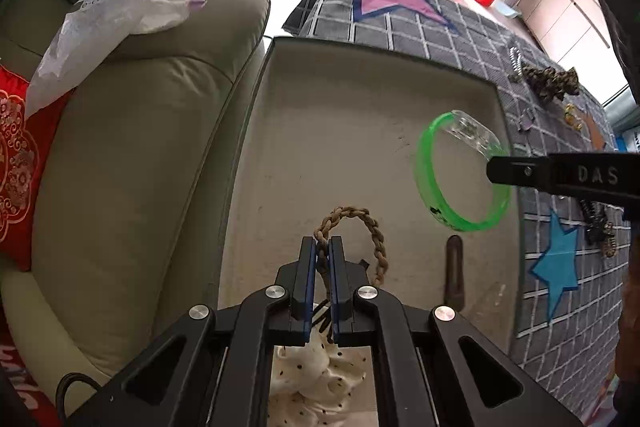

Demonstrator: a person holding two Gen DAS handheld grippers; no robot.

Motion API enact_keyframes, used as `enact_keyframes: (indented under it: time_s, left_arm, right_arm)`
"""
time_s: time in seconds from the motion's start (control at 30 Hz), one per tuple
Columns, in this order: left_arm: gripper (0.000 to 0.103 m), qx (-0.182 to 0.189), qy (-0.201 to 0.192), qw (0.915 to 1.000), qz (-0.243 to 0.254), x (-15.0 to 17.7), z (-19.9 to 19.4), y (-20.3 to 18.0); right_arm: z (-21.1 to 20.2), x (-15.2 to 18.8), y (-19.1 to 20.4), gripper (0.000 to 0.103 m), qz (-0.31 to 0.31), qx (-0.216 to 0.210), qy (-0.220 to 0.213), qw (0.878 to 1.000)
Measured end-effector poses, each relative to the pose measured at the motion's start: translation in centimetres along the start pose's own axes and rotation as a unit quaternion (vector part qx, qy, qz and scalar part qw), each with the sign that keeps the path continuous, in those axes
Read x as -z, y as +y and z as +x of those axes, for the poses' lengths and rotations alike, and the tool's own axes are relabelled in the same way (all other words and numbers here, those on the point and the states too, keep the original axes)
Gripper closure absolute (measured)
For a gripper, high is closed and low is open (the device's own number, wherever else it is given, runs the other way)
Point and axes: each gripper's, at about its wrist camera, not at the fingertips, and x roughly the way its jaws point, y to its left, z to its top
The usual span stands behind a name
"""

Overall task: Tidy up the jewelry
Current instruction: 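Lower and open the left tool in the tray while the right tool releases the bangle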

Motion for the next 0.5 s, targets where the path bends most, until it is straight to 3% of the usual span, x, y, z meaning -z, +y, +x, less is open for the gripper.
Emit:
enact_keyframes:
  time_s: [0.5]
  left_arm:
    - [0.095, -0.03, 0.019, 0.9992, 0.02, 1.1, 2.5, -1.1]
  right_arm:
    - [3.7, -0.8, 0.2, 0.095, -0.009, 0.002, 0.028, 1.0]
